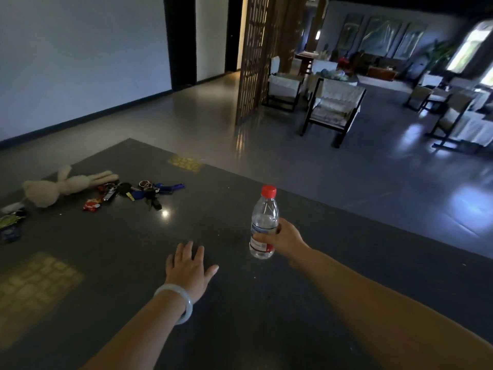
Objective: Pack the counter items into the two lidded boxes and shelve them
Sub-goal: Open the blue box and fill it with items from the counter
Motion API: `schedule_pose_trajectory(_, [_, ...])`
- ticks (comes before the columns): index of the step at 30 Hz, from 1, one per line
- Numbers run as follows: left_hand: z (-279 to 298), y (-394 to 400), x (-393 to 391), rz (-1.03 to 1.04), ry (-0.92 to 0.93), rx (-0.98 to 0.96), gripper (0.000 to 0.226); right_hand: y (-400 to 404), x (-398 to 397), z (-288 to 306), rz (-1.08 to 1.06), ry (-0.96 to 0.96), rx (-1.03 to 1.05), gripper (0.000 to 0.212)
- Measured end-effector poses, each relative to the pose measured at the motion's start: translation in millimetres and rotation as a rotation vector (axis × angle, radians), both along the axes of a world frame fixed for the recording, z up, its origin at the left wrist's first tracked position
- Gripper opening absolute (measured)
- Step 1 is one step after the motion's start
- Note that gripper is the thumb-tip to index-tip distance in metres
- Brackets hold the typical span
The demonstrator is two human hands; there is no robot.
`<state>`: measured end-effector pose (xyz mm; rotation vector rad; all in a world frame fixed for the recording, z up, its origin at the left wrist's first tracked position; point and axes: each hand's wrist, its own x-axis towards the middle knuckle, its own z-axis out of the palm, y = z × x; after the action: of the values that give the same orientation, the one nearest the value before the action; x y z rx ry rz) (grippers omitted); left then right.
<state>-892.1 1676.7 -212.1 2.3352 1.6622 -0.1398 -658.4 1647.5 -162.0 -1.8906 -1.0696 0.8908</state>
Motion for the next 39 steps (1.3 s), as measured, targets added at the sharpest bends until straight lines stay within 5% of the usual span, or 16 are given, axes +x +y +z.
schedule_pose_trajectory(9, [107, -90, 66, -0.278, -0.43, -0.055, 0.044, -134, 36, 60, 0.061, -0.185, 0.014, 0.047])
schedule_pose_trajectory(24, [211, -284, 197, -0.491, -1.03, -0.245, 0.078, -406, 134, 150, -0.019, -0.331, -0.019, 0.039])
schedule_pose_trajectory(32, [196, -392, 269, -0.763, -0.967, -0.324, 0.015, -545, 186, 143, -0.023, -0.313, -0.166, 0.043])
schedule_pose_trajectory(39, [174, -459, 279, -0.749, -0.85, -0.504, 0.013, -625, 199, 126, 0.063, -0.337, -0.27, 0.052])
